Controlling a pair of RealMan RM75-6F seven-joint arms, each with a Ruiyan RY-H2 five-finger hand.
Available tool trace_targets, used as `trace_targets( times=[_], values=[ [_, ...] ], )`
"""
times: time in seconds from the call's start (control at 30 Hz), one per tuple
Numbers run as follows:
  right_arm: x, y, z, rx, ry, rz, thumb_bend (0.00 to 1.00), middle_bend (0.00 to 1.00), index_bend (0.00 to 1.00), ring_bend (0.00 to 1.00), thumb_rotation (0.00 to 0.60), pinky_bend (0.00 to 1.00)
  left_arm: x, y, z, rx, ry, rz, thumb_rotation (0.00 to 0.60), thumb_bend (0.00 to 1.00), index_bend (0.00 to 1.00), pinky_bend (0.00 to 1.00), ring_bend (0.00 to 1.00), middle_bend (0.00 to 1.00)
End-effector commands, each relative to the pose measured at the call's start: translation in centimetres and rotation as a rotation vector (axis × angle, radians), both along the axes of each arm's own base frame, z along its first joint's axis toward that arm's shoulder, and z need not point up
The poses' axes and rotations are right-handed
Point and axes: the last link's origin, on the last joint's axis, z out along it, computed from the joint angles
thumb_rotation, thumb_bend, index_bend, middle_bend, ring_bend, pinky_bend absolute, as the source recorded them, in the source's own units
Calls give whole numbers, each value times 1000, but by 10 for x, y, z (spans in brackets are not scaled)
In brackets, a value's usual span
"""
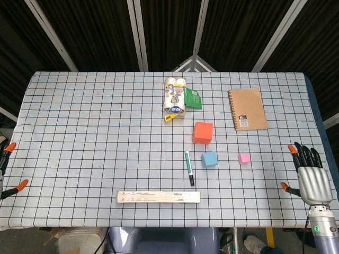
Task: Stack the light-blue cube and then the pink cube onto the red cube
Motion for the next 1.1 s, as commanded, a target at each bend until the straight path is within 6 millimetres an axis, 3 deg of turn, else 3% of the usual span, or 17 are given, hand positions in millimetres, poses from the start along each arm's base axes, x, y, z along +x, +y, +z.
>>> trace_targets(
  times=[0.03, 0.63, 0.83, 1.1],
  values=[
    [1, 0, -2, 11, 4, -7, 56, 0, 0, 0, 600, 0, -3, 1, -1, -17, 9, 20, 600, 163, 38, 0, 0, 0],
    [17, 3, -19, 104, -30, 26, 58, 0, 0, 0, 600, 0, 5, -2, -4, -2, 10, -12, 600, 163, 38, 0, 0, 0],
    [41, -20, -45, 246, -92, 94, 63, 0, 0, 0, 600, 0, 3, -1, -3, 11, 10, 5, 600, 163, 38, 0, 0, 0],
    [96, -74, -86, 406, -81, 150, 91, 0, 29, 0, 600, 0, 2, 0, -3, 16, 20, 15, 600, 163, 38, 0, 0, 0]
  ],
)
